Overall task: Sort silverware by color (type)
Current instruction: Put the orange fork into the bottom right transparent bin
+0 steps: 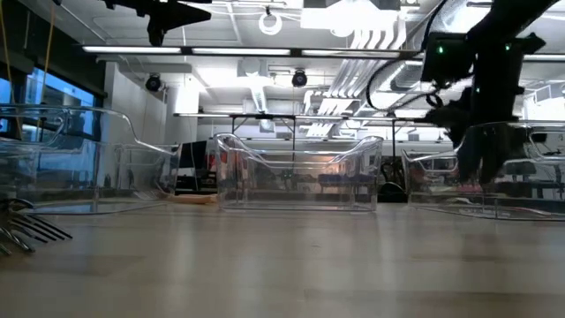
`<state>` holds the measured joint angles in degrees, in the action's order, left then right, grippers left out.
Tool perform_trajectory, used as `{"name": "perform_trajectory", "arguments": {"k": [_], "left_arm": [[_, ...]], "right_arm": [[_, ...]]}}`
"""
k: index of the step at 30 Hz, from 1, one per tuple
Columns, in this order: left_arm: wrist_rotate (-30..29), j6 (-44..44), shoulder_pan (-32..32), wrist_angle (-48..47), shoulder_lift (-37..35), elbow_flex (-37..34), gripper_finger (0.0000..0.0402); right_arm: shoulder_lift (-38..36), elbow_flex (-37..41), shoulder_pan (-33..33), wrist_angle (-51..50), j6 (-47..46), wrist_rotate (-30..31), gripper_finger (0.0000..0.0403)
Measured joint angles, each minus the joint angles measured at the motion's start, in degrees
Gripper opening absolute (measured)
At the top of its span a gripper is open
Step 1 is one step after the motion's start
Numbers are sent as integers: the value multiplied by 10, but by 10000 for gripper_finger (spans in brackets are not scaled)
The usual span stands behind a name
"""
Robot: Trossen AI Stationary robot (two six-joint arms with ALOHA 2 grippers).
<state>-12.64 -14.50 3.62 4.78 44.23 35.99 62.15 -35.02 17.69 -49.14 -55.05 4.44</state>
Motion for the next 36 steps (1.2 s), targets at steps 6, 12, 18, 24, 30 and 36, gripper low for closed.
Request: {"name": "perform_trajectory", "arguments": {"k": [6, 12, 18, 24, 30, 36], "left_arm": [[0, -4, 0, 0, 0, 0, 140], [18, -14, 0, 0, 0, 0, 140], [22, -19, 0, 0, 0, 0, 140], [37, -18, 0, 0, 0, 0, 140], [52, -4, 0, -3, 0, 0, 140], [52, -4, 0, -6, 0, 0, 140]], "right_arm": [[-61, -72, 0, -28, 70, 27, 197], [-142, -98, -28, 139, 189, 30, 204], [-193, -49, -87, 394, 287, 21, 204], [-184, -15, -127, 501, 363, 20, 204], [-173, -15, -134, 508, 404, 20, 204], [-172, -15, -134, 523, 420, 20, 204]]}}
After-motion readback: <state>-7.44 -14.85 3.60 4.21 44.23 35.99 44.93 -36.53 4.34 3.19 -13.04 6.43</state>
